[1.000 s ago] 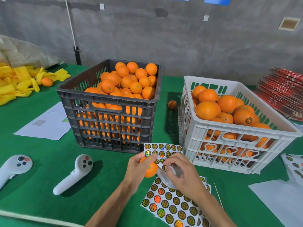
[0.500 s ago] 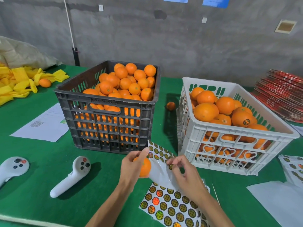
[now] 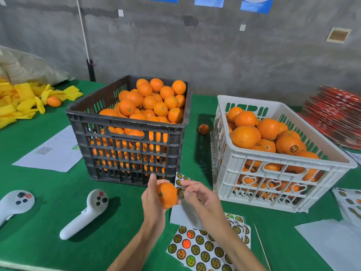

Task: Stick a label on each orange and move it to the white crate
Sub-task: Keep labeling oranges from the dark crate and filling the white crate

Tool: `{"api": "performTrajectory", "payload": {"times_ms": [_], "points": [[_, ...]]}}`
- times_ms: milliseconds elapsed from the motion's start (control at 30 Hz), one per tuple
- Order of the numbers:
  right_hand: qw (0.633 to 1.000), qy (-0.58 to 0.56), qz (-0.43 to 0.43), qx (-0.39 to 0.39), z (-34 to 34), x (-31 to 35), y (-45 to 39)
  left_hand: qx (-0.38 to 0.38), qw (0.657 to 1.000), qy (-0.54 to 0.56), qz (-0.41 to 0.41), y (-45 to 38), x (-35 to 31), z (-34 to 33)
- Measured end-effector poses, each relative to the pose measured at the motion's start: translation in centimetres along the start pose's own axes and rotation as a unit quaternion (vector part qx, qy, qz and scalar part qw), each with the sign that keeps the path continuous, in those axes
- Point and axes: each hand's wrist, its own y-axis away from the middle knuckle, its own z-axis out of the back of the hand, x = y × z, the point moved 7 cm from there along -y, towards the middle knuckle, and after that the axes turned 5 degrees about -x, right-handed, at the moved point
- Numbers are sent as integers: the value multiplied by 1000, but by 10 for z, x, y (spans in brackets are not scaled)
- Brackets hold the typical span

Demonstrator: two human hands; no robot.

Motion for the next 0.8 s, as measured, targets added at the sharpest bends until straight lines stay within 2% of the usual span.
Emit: {"api": "performTrajectory", "payload": {"times_ms": [167, 300, 367, 467, 600, 667, 800], "points": [[1000, 19, 0, -12, -17, 0, 0, 14, 999, 40, 34, 5, -1, -2], [1000, 4, 0, -20, -12, 10, 2, 51, 997, 54, 19, 11, -16, -11], [999, -22, -28, -8, -4, 18, -3, 85, 995, 43, -12, 15, -34, -24], [997, -32, -26, 59, 8, 49, -15, 122, 985, -41, -115, 22, -79, -58], [988, -127, 11, 90, 26, 105, -35, 184, 942, -107, -260, 28, -145, -111], [984, -150, 43, 81, 38, 129, -46, 227, 917, -127, -301, 23, -169, -141], [989, -59, 134, -38, 67, 165, -67, 268, 862, -246, -352, 9, -195, -190]]}}
